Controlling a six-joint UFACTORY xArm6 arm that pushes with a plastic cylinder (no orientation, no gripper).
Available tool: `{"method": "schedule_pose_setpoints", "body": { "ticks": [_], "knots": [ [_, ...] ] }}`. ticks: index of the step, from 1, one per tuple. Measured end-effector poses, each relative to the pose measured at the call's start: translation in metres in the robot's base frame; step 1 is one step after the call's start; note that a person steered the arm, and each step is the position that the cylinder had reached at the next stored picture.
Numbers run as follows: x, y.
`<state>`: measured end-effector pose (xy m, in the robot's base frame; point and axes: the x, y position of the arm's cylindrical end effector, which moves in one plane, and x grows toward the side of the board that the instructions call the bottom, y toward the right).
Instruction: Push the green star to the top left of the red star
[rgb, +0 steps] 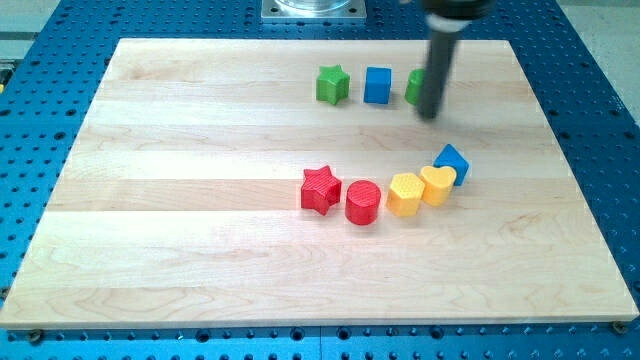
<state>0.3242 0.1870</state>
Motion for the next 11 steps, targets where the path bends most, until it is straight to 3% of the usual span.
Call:
{"method": "schedule_pose_setpoints", "body": {
  "ticks": [1, 3, 4, 5, 6, 7, 9, 10, 11],
  "knots": [
    [-0.054, 0.020],
    [-0.061, -0.091],
    [-0.045, -0.152],
    [-0.007, -0.217],
    [0.052, -0.240],
    [0.022, -0.266],
    [0.055, -0.256],
    [0.093, -0.243],
    [0.063, -0.227]
  ]
}}
